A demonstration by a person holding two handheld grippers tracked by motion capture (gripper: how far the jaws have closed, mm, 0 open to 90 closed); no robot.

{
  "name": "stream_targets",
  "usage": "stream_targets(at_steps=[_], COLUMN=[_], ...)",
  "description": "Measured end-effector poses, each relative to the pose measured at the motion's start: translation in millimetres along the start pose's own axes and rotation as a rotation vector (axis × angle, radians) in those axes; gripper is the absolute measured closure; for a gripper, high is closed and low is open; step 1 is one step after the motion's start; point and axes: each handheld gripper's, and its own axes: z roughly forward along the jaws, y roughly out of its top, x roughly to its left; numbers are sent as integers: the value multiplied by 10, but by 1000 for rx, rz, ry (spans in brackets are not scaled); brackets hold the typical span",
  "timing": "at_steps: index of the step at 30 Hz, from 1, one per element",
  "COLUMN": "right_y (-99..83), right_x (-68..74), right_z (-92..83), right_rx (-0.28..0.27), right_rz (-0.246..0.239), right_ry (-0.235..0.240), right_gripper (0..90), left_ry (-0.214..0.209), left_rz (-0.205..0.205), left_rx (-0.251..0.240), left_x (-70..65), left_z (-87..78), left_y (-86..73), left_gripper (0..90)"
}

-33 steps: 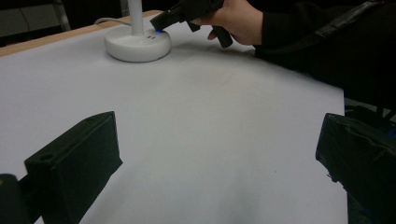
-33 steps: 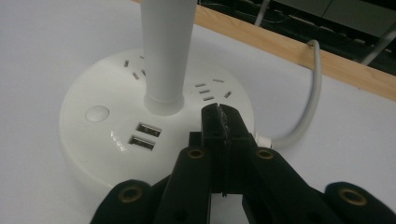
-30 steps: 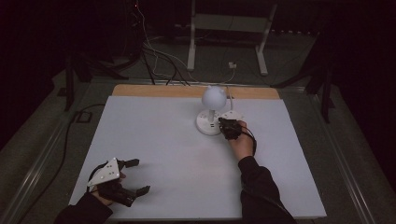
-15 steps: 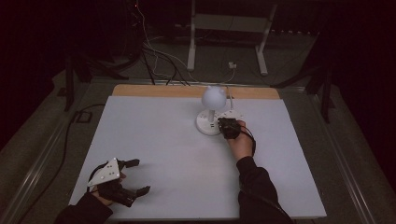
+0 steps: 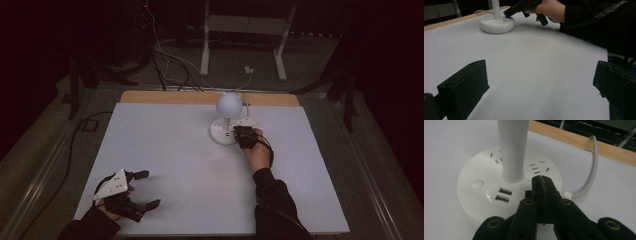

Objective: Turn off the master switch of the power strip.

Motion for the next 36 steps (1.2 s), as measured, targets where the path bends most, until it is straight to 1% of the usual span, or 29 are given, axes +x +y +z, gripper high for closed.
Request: stream_targets(at_steps=[2,3,4,5,6,7,8,9,10,11,12,14,15,19,20,21,24,26,27,28,30,31,32,33,34,35,36], right_y=[17,19,21,39,49,52,59,65,69,77,85,104,113,109,104,103,91,91,102,105,89,89,77,78,78,78,89], right_x=[-1,-9,-28,-46,-71,-96,-113,-125,-139,-147,-150,-151,-149,-171,-179,-190,-221,-244,-256,-274,-301,-301,-320,-325,-337,-337,-351], right_z=[2,2,-9,-10,-15,-32,-48,-68,-90,-114,-138,-181,-200,-237,-245,-250,-274,-284,-286,-281,-290,-290,-309,-320,-337,-337,-367], right_rx=[10,8,-24,-7,-8,-29,-33,-43,-60,-66,-77,-103,-114,-131,-130,-121,-127,-113,-77,-50,-48,-48,-41,-35,-42,-42,-38], right_rz=[21,31,49,47,43,50,51,47,47,58,54,45,43,45,43,47,65,100,130,145,166,166,162,169,177,177,177], right_ry=[-1,14,53,32,29,38,39,43,52,61,62,74,77,95,88,91,113,138,154,172,209,209,241,255,274,274,308], right_gripper=[900,900,900,900,900,892,874,834,822,805,778,699,673,505,435,380,266,192,148,104,27,27,2,2,2,2,0], left_ry=[1,2,3,3,4,6,5,5,6,6,5,3,2,3,4,4,3,2,2,2,3,3,3,3,2,2,2], left_rz=[-1,-2,-3,-6,-6,-5,-6,-7,-7,-7,-6,-2,-3,-5,-7,-6,-5,-4,-4,-4,-7,-7,-7,-7,-5,-5,-4], left_rx=[-2,-3,-4,-6,-5,-5,-5,-3,-4,-4,-2,2,1,-2,-3,-1,-1,2,2,2,-2,-2,-2,-2,-1,-1,-1], left_x=[3,5,7,9,10,10,12,15,15,15,16,12,8,7,9,12,10,8,8,8,8,8,9,9,9,9,7], left_z=[-1,-2,-3,-5,-7,-7,-8,-8,-7,-7,-5,-4,-5,-9,-9,-9,-6,-5,-5,-5,-7,-7,-7,-6,-5,-5,-4], left_y=[0,1,0,0,-1,-2,-3,-4,-4,-4,-4,-3,-2,-2,-3,-3,-2,-1,-2,-2,-1,-1,-1,-2,-2,-2,-1], left_gripper=[3,3,4,3,3,3,4,3,3,4,3,3,3,3,3,3,3,4,3,3,4,3,3,3,3,3,4])
